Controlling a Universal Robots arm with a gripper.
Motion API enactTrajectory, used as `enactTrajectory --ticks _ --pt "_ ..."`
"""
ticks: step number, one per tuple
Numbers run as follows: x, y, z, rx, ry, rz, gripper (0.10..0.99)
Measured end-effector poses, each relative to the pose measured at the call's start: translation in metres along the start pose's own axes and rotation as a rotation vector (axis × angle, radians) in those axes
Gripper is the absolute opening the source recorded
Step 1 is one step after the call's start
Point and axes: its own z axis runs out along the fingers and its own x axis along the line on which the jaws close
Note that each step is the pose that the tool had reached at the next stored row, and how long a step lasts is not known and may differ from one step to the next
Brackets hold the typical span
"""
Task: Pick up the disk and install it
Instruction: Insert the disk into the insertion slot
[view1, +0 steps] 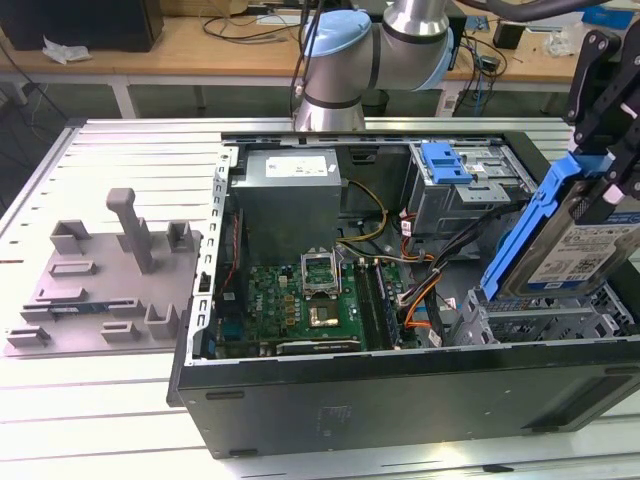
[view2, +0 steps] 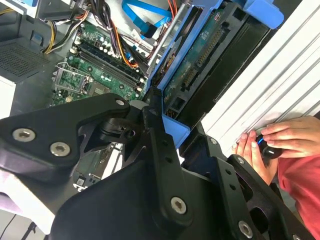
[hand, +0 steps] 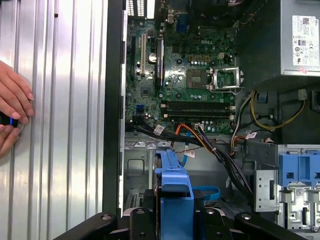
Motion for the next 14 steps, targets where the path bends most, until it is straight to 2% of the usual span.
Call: enactTrajectory --ticks 14 --pt "0.0003 0.0001 0.0051 0.000 0.0001 0.000 0.365"
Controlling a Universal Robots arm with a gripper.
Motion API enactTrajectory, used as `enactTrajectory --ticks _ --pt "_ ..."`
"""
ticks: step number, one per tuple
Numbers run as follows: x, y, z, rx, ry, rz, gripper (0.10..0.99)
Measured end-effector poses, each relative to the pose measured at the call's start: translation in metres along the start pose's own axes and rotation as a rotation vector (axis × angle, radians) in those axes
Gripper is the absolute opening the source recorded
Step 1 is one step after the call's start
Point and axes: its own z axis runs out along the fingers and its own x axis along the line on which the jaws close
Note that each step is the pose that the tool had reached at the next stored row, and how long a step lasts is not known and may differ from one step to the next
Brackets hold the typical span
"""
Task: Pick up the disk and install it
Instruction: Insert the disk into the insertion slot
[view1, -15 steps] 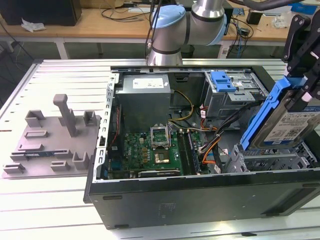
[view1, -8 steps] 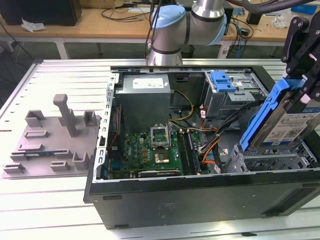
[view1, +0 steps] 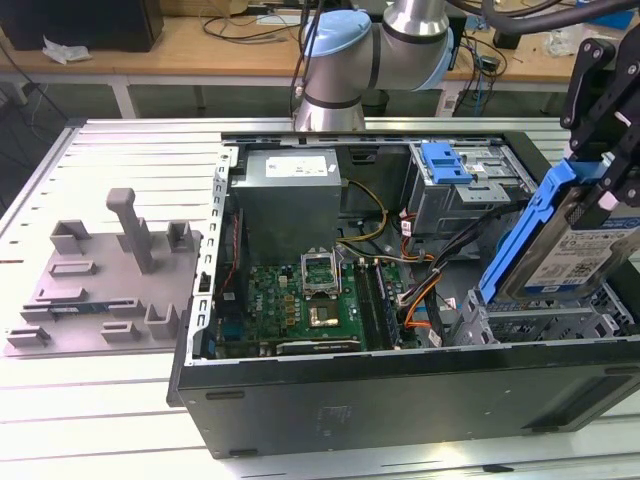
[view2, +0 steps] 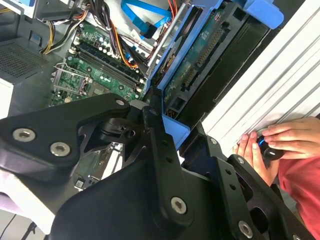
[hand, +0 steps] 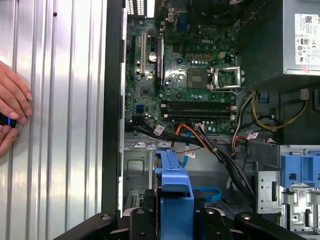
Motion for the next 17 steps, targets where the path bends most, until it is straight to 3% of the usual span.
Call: enactTrajectory --ticks 17 --pt "0.0014 -0.0003 0.0074 0.000 -0.0003 0.000 0.365"
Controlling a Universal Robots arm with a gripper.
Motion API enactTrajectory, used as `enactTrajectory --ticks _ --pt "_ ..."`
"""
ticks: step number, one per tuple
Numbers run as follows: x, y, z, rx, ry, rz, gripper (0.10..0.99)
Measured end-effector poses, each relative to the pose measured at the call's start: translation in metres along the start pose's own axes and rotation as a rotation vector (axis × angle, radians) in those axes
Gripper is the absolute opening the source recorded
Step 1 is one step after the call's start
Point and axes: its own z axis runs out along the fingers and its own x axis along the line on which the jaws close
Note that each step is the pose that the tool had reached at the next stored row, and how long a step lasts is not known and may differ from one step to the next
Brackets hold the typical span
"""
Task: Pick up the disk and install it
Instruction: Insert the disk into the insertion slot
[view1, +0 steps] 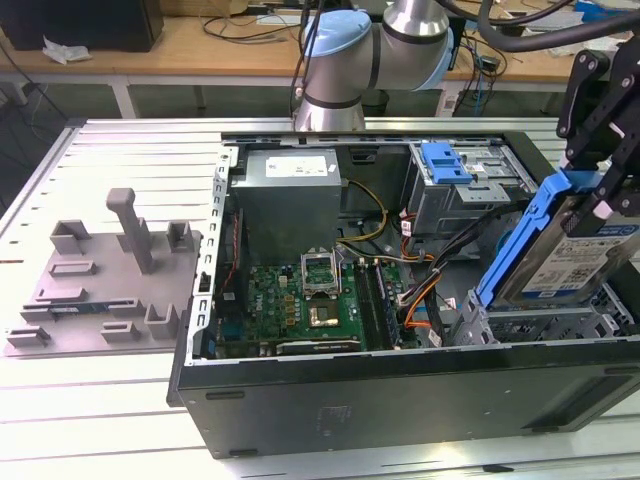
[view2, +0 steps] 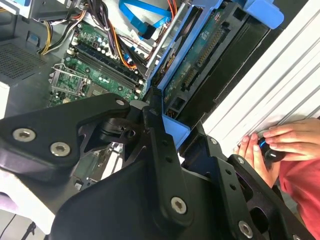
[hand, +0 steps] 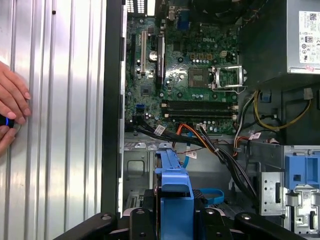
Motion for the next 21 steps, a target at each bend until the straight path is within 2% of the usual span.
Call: enactTrajectory --ticks 21 --pt "0.0018 -0.0008 0.0167 0.000 -0.0006 0.000 0.365"
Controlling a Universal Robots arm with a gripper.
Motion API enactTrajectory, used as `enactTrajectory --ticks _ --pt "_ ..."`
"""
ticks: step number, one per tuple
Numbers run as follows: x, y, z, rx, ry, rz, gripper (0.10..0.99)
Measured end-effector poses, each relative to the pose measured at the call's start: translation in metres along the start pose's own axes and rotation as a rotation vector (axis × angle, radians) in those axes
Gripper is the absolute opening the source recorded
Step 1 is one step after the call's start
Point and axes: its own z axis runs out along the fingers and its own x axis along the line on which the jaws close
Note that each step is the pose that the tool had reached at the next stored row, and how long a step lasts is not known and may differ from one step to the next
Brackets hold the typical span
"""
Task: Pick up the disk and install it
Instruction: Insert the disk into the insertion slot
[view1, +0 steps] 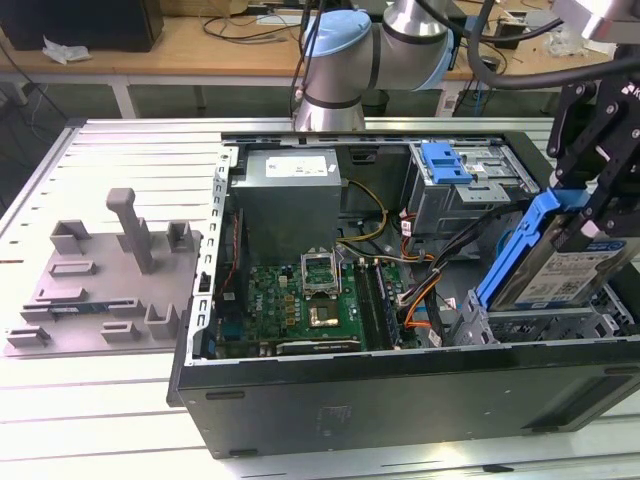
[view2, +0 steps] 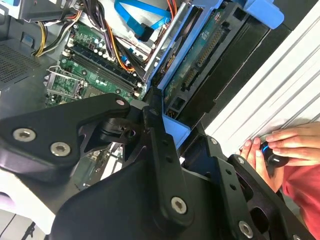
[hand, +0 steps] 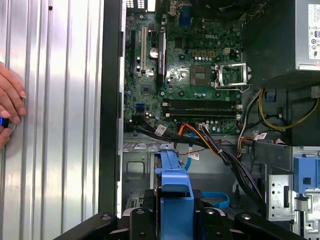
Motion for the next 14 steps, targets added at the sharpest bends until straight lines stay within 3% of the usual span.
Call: enactTrajectory --ticks 14 --pt "0.0013 -0.0005 0.0103 0.000 -0.0006 0.000 0.365"
